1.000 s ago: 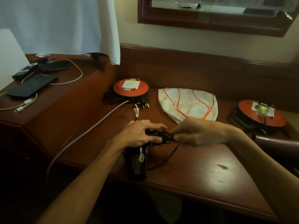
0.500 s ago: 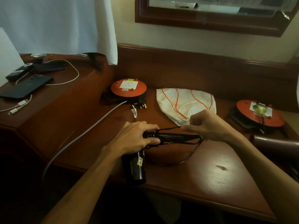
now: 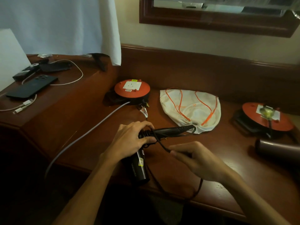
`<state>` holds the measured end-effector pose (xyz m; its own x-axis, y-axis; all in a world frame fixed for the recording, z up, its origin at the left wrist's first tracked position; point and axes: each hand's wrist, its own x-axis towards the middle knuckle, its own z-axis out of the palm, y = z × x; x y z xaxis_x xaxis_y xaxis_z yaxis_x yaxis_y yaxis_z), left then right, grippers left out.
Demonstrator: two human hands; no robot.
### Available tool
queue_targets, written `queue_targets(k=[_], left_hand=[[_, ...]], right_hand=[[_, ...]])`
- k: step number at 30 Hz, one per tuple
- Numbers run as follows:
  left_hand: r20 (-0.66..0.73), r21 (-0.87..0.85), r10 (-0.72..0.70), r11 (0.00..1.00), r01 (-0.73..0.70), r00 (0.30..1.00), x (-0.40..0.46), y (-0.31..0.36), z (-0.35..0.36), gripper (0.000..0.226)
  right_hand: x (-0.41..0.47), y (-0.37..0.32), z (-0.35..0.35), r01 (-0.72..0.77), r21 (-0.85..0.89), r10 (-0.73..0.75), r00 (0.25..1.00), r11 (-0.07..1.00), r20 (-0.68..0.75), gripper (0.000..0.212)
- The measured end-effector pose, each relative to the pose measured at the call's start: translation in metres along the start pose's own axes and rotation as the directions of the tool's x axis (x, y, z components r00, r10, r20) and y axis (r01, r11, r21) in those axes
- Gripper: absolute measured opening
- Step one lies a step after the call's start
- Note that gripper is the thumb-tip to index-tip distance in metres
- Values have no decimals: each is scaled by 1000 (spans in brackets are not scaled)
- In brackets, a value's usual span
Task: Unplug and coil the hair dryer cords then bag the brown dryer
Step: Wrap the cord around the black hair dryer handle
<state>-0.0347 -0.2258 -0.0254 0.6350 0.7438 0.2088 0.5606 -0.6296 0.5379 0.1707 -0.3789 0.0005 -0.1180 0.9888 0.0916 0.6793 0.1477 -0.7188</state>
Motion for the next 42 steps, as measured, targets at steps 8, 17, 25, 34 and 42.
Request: queue_targets(k=[8,17,25,34,42], left_hand=[[6,-41,64,997,-63,998,-4,0,3,60],[-26,-110,10,994,-12,1000,-10,-2,0,23],[53,-176,-24,984,33,998,-22,-15,-7,46],[184,184,19,981,-53,983,-18,12,-4,55],[120,124,-30,992,15,992,-21,12,-4,41]], right_hand=[[11,52,35,134,-318,-142,990,938,-3,39],[39,72,43,135,-205,-162,979,969,-122,20],[105,73,12,-204,-296,259,953,933,160,38],[113,-12,-31,77,-85,-26,874,993,485,21],[81,-12,-56,9,-127,28,956,992,292,21]])
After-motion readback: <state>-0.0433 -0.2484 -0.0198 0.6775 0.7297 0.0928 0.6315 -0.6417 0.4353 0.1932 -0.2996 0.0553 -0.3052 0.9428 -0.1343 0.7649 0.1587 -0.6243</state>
